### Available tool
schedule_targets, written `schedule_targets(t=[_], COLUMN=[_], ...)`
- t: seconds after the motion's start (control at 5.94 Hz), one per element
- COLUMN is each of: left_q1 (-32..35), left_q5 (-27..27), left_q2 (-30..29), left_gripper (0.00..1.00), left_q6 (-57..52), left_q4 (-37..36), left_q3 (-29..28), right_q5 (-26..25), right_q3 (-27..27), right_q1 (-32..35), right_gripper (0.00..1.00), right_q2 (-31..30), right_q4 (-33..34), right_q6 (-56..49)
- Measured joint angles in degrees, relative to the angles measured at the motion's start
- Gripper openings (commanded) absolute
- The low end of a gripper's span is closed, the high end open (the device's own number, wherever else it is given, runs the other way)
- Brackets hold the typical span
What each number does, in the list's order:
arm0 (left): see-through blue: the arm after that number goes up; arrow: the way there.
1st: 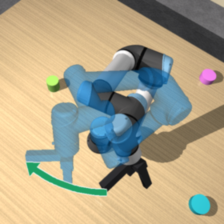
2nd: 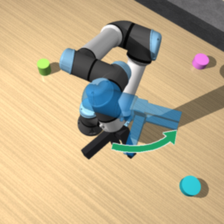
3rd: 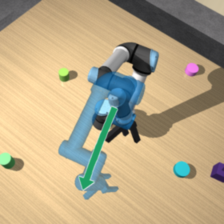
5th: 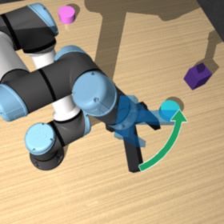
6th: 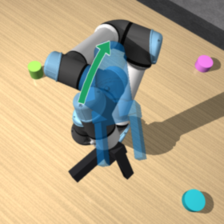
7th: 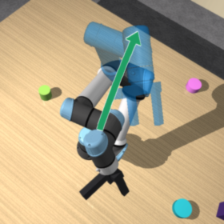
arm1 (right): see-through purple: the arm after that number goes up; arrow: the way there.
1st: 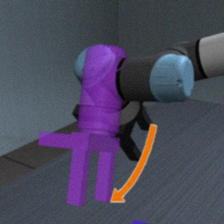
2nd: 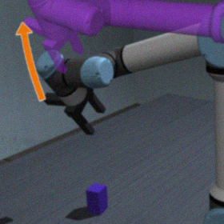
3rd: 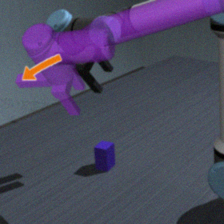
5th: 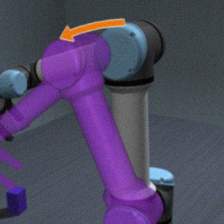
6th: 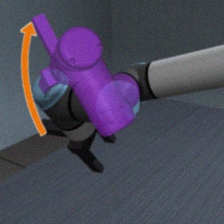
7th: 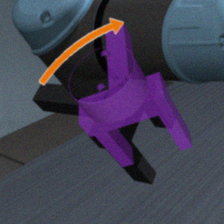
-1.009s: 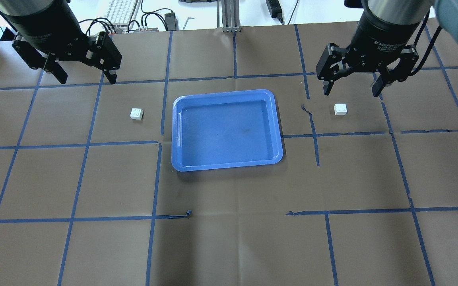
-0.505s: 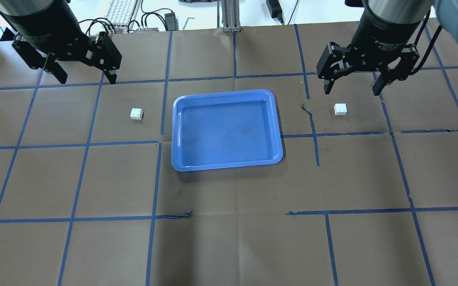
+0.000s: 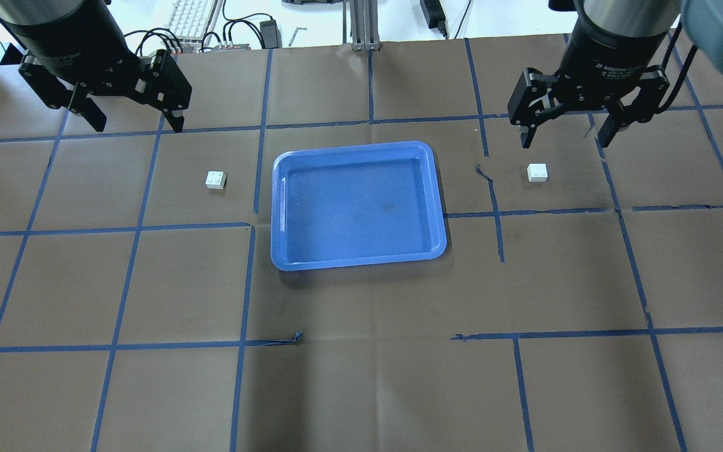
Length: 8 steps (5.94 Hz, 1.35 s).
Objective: Assemble white blocks and place on blue tray
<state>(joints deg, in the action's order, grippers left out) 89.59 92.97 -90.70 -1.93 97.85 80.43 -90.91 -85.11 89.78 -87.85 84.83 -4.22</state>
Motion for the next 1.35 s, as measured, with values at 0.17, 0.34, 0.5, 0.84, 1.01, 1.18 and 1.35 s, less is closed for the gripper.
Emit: schedule_targets(t=[0.17,0.34,0.5,0.84,1.01,1.18,1.35], left_q1=[-0.3,-0.9,-2.0,-4.3,-5.7,-6.7,-7.1], left_q5=[-0.3,-0.8,-1.2,-1.4,-1.4,-1.5,-1.6], left_q2=[0.3,0.1,-0.4,-3.1,-6.4,-10.8,-16.1], left_gripper=[0.99,0.99,0.99,0.99,0.99,0.99,0.99], left_q6=[-0.1,-0.3,-0.3,-1.4,-3.2,-4.4,-4.9], left_q4=[-0.3,-0.7,-1.8,-12.8,-22.2,-31.2,-39.0], left_q3=[0.0,0.4,1.8,9.4,13.9,17.1,18.7], right_q5=[0.2,0.5,0.6,0.9,1.0,2.0,5.6], right_q3=[0.0,0.1,0.2,0.5,1.1,1.8,2.3], right_q1=[-1.1,-2.9,-5.0,-9.3,-10.7,-11.6,-13.1], right_gripper=[1.0,1.0,1.0,0.99,0.99,1.0,1.0], right_q2=[0.3,1.0,2.0,4.7,6.5,8.7,10.9], right_q4=[1.4,1.9,2.0,3.6,5.5,8.1,10.3], right_q6=[-7.4,-16.4,-27.2,-53.1,-67.5,-82.1,-94.4])
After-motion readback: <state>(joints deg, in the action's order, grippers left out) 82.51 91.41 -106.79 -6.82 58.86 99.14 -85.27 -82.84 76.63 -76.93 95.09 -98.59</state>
